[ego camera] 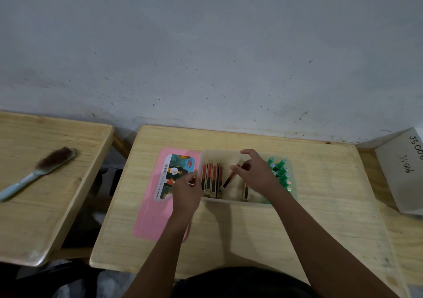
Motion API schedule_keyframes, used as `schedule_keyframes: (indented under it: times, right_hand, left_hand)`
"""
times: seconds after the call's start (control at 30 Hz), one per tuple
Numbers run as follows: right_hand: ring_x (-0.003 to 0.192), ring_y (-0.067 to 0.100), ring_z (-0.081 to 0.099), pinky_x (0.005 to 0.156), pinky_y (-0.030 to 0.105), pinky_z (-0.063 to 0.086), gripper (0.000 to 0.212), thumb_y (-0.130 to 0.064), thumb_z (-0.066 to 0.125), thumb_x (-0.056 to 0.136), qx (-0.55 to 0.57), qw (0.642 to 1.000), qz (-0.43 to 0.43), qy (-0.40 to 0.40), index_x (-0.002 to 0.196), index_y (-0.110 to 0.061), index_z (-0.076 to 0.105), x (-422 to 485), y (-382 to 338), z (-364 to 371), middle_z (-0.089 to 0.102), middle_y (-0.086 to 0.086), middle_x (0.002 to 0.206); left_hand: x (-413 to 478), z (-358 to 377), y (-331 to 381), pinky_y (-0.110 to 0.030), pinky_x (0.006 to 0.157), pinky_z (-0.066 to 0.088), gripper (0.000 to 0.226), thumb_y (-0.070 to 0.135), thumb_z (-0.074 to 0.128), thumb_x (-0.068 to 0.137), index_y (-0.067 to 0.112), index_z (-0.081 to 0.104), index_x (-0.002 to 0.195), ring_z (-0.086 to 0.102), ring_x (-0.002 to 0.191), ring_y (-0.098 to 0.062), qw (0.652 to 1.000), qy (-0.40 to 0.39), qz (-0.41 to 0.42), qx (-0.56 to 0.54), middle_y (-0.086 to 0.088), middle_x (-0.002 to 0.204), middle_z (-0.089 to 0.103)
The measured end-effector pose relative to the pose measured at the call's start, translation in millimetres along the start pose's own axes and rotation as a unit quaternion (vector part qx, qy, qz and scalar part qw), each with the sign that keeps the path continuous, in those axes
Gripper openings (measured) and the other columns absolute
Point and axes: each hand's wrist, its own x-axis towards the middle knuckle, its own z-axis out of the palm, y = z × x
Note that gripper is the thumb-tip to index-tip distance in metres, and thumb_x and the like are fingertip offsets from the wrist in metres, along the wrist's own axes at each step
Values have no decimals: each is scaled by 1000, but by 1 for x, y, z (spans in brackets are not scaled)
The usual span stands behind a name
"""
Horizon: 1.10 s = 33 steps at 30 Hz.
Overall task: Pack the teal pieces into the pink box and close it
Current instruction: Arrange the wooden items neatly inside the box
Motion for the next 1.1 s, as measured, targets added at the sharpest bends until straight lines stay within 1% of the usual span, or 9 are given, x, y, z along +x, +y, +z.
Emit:
schedule_keyframes:
  times: [0.2, 0.3, 0.37, 0.47, 0.6, 0.73, 0.83, 0.93, 1.1]
  right_hand:
    - [84, 17, 63, 67, 27, 46, 57, -34, 75, 83, 19, 998, 54, -31, 131, -19, 48, 19, 4, 36, 68, 3, 93]
    - [98, 18, 63, 88, 31, 47, 52, -29, 74, 83, 17, 997, 69, -9, 129, -16, 54, 22, 8, 53, 71, 7, 106]
    - [105, 21, 63, 105, 45, 40, 39, -28, 73, 84, -19, 999, 50, 1, 121, -19, 63, 23, 11, 61, 73, 5, 108]
    - [103, 20, 64, 110, 53, 33, 21, -29, 68, 86, -45, 999, 26, -2, 107, -25, 72, 25, 17, 66, 74, -1, 101]
    - [109, 21, 61, 113, 53, 29, 22, -31, 59, 92, -68, 997, 16, -31, 109, -24, 73, 21, 11, 62, 73, 1, 108]
    - [113, 25, 60, 103, 41, 44, 35, -24, 53, 95, -105, 993, 30, 35, 127, -13, 61, 15, 8, 45, 65, 11, 124]
    - [122, 27, 54, 96, 38, 46, 47, -29, 54, 93, -226, 971, 60, 45, 138, -15, 49, 10, 8, 30, 51, 10, 136]
    - [117, 29, 56, 86, 37, 48, 46, -31, 57, 90, -332, 939, 89, 0, 131, -12, 48, 0, 9, 26, 50, 11, 130]
    - [107, 29, 60, 79, 34, 51, 44, -14, 55, 86, -298, 952, 63, -24, 129, -13, 50, 0, 20, 41, 57, 13, 121]
  left_hand:
    - [0, -1, -2, -6, 63, 45, 30, 12, 55, 93, 6, 61, 122, 60, 86, -6, 1000, -5, -5, -8, -6, 106, 68]
    - [0, 0, -2, -18, 75, 53, 31, 12, 55, 93, 8, 61, 123, 63, 93, -11, 1000, -10, -13, -22, -5, 109, 69]
    - [0, 0, -2, -20, 75, 53, 31, 11, 55, 93, 8, 60, 123, 64, 92, -11, 1000, -12, -17, -22, -5, 108, 68]
    - [0, 1, -4, -17, 70, 52, 31, 12, 55, 93, 9, 60, 124, 63, 90, -8, 999, -14, -18, -25, -4, 107, 69]
    - [-1, -1, 0, -5, 58, 46, 31, 10, 55, 93, 6, 60, 123, 57, 77, 3, 1000, -8, -12, -15, 0, 102, 66]
    - [-1, -1, 0, 1, 58, 43, 29, 8, 56, 93, 4, 62, 120, 54, 73, 5, 1000, -9, -5, -9, -1, 97, 65]
    - [1, 0, -2, 3, 60, 42, 29, 8, 56, 92, 3, 61, 121, 54, 73, 5, 1000, -6, -3, -10, -10, 104, 69]
    - [0, 1, -2, 3, 59, 42, 29, 7, 56, 92, 3, 61, 121, 53, 73, 6, 1000, -6, 3, -9, -7, 103, 67]
    - [-1, 0, -1, 2, 58, 42, 30, 7, 56, 93, 2, 60, 121, 53, 73, 4, 1000, -7, 5, -7, -10, 105, 68]
